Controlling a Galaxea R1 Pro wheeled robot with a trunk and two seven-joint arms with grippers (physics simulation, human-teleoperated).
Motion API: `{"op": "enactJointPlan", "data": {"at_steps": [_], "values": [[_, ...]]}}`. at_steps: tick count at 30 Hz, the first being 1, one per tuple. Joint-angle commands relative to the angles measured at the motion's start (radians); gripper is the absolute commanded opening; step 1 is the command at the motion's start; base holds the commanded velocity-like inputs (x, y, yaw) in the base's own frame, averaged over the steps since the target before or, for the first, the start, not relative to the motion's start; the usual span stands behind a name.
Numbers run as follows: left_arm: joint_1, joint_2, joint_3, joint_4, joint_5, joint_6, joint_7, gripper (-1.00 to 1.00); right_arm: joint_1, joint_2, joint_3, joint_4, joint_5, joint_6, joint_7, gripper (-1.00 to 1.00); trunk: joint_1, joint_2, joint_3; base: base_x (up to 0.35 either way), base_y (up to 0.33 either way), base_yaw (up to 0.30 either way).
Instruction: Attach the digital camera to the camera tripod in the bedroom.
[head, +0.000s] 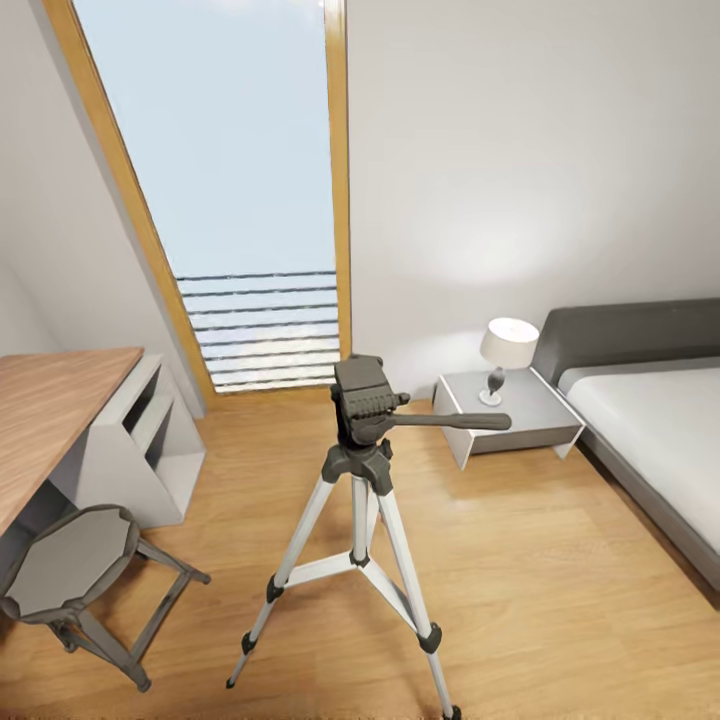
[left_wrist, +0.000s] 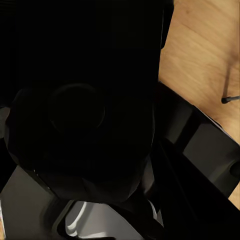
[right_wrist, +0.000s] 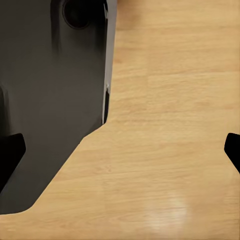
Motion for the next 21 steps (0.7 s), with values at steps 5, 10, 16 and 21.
{"op": "enactJointPlan", "data": {"at_steps": [5,10,16,21], "values": [[-0.001,0.001,-0.008,0.002,0.007,-0.003,-0.006,-1.0,-0.001,-0.001,-0.003,0.003,0.01,-0.005,-0.001,1.0,0.0,-0.002,-0.01,0.0,0.0,0.0],[-0.001,0.001,-0.008,0.002,0.007,-0.003,-0.006,-1.0,-0.001,-0.001,-0.003,0.003,0.01,-0.005,-0.001,1.0,0.0,-0.002,-0.018,0.0,0.0,0.0],[-0.001,0.002,-0.008,0.002,0.008,-0.003,-0.006,-1.0,-0.001,0.0,-0.003,0.003,0.01,-0.004,-0.001,1.0,0.0,-0.002,-0.028,0.0,0.0,0.0],[-0.001,0.003,-0.008,0.002,0.008,-0.003,-0.006,-1.0,-0.001,-0.001,-0.003,0.003,0.01,-0.004,-0.001,1.0,0.0,-0.002,-0.036,0.0,0.0,0.0]]}}
